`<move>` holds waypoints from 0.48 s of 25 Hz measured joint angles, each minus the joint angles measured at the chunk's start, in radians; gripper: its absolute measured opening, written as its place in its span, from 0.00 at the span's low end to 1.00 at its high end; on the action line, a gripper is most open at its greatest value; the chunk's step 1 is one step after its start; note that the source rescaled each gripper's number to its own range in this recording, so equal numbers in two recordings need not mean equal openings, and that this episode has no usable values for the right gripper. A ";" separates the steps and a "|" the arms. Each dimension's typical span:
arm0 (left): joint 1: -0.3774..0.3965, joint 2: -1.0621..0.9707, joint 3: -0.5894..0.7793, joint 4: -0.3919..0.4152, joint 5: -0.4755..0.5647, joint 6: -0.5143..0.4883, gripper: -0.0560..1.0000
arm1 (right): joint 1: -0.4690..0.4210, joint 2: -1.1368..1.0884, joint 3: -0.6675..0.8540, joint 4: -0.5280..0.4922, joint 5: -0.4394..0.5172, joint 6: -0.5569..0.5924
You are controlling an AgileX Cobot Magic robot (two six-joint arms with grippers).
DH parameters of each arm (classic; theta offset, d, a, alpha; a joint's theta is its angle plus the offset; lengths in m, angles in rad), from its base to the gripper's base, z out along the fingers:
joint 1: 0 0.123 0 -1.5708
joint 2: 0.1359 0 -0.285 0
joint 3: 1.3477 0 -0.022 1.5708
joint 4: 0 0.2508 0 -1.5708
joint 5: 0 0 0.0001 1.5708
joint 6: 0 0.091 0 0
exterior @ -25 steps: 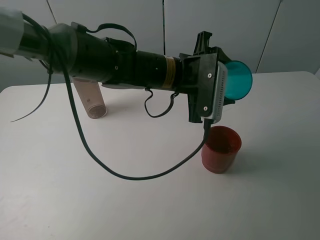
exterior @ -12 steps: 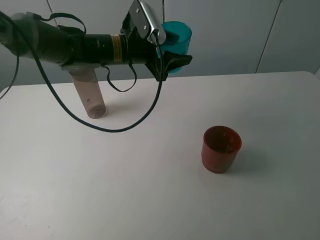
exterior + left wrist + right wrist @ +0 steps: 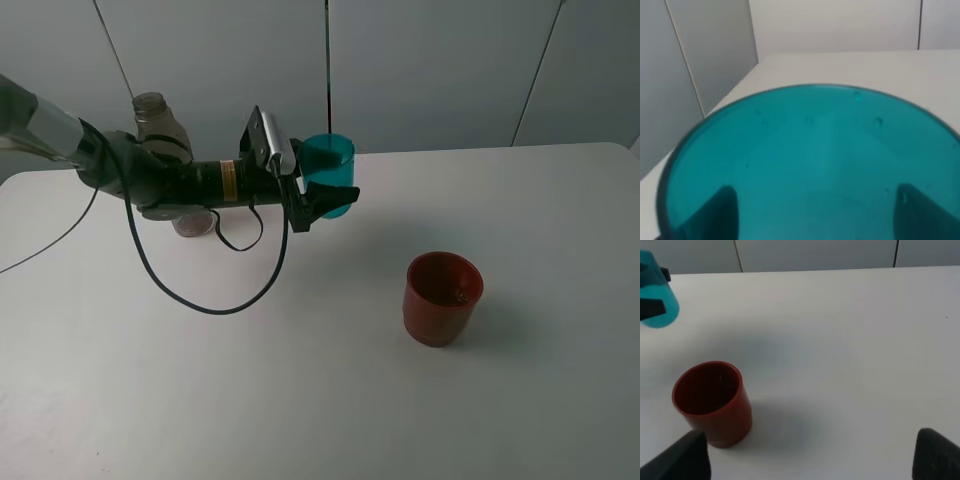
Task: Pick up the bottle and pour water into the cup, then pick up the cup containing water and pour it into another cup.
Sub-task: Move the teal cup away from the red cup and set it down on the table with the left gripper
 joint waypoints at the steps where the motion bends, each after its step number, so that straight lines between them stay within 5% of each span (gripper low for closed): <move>1: 0.002 0.017 0.000 -0.010 -0.015 0.013 0.21 | 0.000 0.000 0.000 0.000 0.000 0.000; 12: 0.012 0.123 0.000 -0.086 -0.054 0.073 0.21 | 0.000 0.000 0.000 0.000 0.000 -0.002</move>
